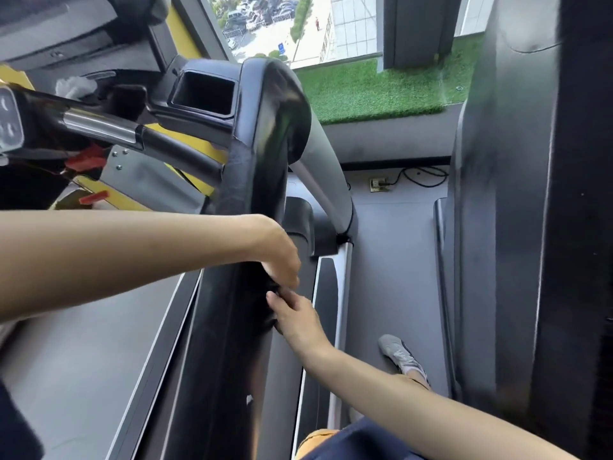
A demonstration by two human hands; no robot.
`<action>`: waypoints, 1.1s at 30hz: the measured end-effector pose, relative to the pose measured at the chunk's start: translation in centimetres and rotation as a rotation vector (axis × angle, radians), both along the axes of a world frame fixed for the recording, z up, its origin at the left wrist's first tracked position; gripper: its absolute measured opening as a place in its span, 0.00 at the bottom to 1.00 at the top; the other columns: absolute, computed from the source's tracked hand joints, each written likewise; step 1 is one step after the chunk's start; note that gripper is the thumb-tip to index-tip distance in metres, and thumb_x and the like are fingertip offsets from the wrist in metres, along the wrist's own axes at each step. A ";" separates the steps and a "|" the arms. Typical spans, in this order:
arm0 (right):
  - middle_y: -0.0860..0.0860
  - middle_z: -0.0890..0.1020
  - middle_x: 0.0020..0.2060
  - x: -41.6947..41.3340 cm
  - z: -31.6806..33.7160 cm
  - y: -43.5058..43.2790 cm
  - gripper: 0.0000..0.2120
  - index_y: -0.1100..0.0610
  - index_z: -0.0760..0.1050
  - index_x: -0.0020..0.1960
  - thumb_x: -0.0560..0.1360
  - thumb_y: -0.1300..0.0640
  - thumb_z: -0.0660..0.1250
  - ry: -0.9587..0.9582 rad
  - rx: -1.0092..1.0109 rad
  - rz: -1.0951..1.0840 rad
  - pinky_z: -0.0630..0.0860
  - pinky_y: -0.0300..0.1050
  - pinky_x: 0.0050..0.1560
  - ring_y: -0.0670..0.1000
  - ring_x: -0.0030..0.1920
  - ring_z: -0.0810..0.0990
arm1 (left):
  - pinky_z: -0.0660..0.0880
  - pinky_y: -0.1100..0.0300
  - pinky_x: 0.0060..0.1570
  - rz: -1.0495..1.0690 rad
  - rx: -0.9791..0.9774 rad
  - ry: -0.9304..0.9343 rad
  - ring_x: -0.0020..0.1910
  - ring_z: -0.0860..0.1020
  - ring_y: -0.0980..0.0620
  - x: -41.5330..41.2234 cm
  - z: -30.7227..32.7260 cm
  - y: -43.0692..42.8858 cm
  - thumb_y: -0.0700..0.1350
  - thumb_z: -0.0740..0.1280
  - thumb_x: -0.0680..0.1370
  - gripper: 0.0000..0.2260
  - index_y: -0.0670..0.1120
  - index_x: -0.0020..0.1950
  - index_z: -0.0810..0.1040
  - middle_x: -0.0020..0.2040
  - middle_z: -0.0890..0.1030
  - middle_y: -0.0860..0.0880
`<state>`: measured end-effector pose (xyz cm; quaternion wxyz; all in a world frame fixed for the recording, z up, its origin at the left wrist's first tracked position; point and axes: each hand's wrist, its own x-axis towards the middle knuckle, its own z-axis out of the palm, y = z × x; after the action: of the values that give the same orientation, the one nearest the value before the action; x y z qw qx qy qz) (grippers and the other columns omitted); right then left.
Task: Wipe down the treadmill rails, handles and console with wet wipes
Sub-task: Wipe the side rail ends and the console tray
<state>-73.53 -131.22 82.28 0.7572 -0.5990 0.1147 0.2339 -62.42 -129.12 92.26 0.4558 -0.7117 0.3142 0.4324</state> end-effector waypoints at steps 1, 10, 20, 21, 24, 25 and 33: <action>0.43 0.79 0.42 -0.2 0.2 0.0 0.14 0.49 0.77 0.59 0.76 0.46 0.62 0.011 0.004 -0.013 0.74 0.48 0.56 0.48 0.50 0.78 | 0.69 0.53 0.55 0.005 -0.032 -0.037 0.60 0.74 0.44 0.7 0.1 0.2 0.55 0.51 0.81 0.21 0.47 0.63 0.76 0.63 0.77 0.46; 0.40 0.80 0.40 -3.1 -0.9 0.5 0.27 0.55 0.78 0.61 0.64 0.48 0.62 0.000 0.038 -0.057 0.71 0.46 0.51 0.43 0.41 0.73 | 0.69 0.55 0.56 -0.021 -0.044 -0.092 0.62 0.74 0.45 -1.1 -1.1 0.6 0.55 0.51 0.80 0.21 0.47 0.64 0.75 0.63 0.76 0.47; 0.39 0.84 0.44 -4.9 -2.3 0.7 0.19 0.38 0.81 0.45 0.64 0.58 0.60 0.008 0.110 -0.023 0.74 0.45 0.63 0.44 0.51 0.80 | 0.68 0.56 0.63 -0.528 -0.455 -0.418 0.62 0.72 0.52 5.0 1.8 4.9 0.48 0.50 0.82 0.17 0.48 0.59 0.77 0.60 0.77 0.51; 0.38 0.83 0.44 -4.9 -2.8 1.0 0.20 0.38 0.80 0.47 0.63 0.57 0.61 0.014 0.101 -0.036 0.73 0.45 0.63 0.42 0.49 0.79 | 0.67 0.56 0.63 -0.555 -0.490 -0.361 0.63 0.72 0.52 4.0 1.4 5.6 0.48 0.50 0.82 0.17 0.48 0.59 0.77 0.60 0.76 0.52; 0.38 0.83 0.39 -4.7 -2.9 1.3 0.22 0.44 0.81 0.53 0.63 0.58 0.60 0.024 0.091 -0.015 0.74 0.41 0.54 0.38 0.41 0.78 | 0.63 0.58 0.68 -0.579 -0.588 -0.021 0.67 0.69 0.53 -2.1 -0.1 6.7 0.52 0.43 0.80 0.25 0.46 0.59 0.77 0.62 0.76 0.52; 0.39 0.83 0.41 -4.6 -2.8 1.4 0.24 0.46 0.80 0.56 0.63 0.57 0.60 0.036 0.097 0.001 0.75 0.42 0.55 0.40 0.44 0.80 | 0.59 0.59 0.70 -0.565 -0.613 0.044 0.69 0.66 0.55 -3.2 0.0 7.0 0.54 0.39 0.78 0.29 0.46 0.61 0.76 0.65 0.74 0.53; 0.43 0.83 0.53 -4.3 -2.9 1.7 0.29 0.49 0.78 0.62 0.62 0.58 0.58 0.089 0.095 0.028 0.73 0.49 0.65 0.47 0.59 0.80 | 0.65 0.56 0.62 -0.455 -0.832 -0.540 0.57 0.78 0.48 1.9 3.0 8.0 0.50 0.49 0.78 0.23 0.42 0.52 0.81 0.54 0.81 0.47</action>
<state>-77.85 -129.55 79.37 0.7757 -0.5529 0.1284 0.2760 -60.56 -121.08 95.29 0.2825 -0.8317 0.4766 -0.0363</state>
